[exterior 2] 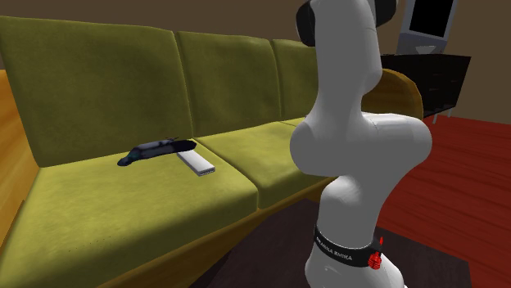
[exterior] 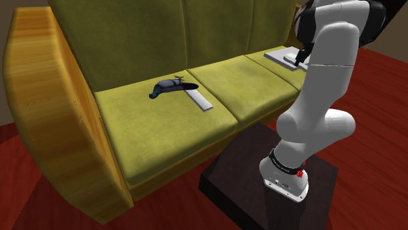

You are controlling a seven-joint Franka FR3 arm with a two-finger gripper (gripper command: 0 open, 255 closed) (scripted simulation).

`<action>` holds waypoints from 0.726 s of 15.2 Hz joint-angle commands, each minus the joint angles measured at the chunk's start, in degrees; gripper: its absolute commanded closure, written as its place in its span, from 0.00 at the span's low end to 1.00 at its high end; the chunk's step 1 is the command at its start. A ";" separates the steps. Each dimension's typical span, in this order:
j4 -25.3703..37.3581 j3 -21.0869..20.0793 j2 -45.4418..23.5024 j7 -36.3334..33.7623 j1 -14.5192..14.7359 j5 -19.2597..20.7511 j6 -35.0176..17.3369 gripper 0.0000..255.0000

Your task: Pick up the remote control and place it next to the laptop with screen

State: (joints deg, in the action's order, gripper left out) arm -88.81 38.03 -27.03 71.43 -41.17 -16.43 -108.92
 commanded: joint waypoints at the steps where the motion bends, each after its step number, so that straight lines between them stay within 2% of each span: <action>1: -0.89 -0.19 -0.48 0.26 -0.07 -0.36 -1.32 1.00; 11: -4.91 -1.40 -3.20 1.49 -0.44 -2.38 -7.56 1.00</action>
State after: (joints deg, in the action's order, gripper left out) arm -93.64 36.82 -29.73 72.73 -41.42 -18.49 -115.92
